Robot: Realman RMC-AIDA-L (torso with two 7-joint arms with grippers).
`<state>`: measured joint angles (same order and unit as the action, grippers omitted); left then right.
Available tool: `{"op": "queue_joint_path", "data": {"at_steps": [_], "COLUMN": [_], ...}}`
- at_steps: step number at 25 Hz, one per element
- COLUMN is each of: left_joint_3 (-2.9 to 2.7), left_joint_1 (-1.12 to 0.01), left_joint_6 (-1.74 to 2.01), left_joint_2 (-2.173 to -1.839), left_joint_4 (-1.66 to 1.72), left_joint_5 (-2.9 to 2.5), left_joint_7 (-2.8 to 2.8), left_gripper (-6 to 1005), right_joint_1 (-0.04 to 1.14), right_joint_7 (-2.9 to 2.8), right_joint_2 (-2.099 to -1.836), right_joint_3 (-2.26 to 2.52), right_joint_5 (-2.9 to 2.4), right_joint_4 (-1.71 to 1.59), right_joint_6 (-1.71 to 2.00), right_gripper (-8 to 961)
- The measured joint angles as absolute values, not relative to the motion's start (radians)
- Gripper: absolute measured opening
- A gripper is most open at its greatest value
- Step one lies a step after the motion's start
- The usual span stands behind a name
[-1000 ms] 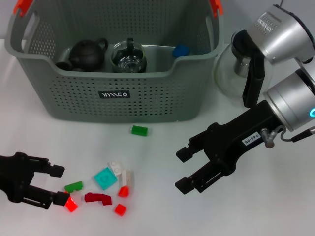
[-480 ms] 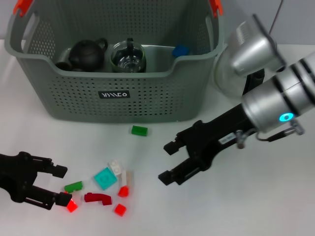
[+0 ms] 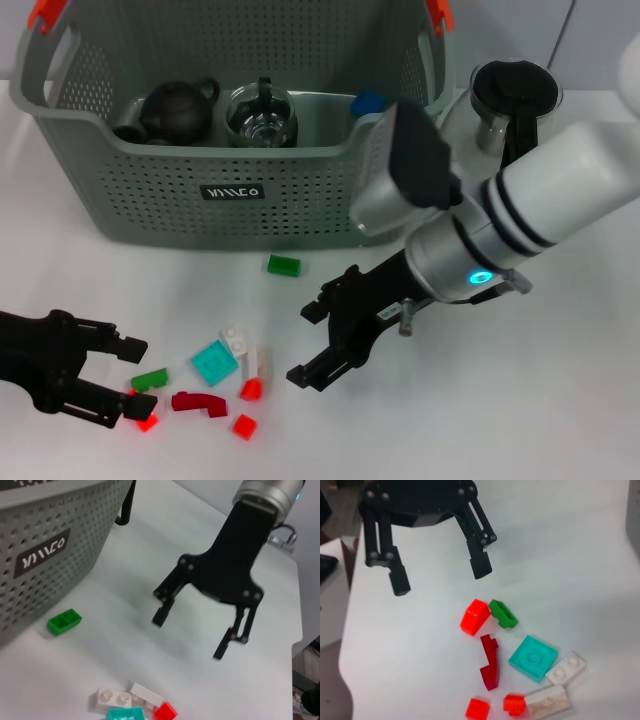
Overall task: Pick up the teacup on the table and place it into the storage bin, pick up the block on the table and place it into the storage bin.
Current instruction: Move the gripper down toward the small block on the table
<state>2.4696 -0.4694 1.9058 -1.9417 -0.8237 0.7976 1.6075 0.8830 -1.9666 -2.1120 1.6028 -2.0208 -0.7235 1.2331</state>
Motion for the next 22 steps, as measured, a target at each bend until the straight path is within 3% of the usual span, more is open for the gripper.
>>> {"op": "queue_joint_path", "data": {"at_steps": [22], "left_joint_3": [2.475], "left_joint_1": [-0.469], "left_joint_6": [1.904], "left_joint_2": [-1.953], "left_joint_4": [-0.813], "left_joint_5": [0.798], "left_joint_7": [1.608], "left_gripper": [858], "right_joint_1": [0.904], "right_joint_7": [-1.958], "right_joint_2": [-2.12], "right_joint_3": [1.931], "right_joint_5": [-1.9], "right_joint_4": [-0.738], "right_joint_6": [0.958], "right_gripper": [895]}}
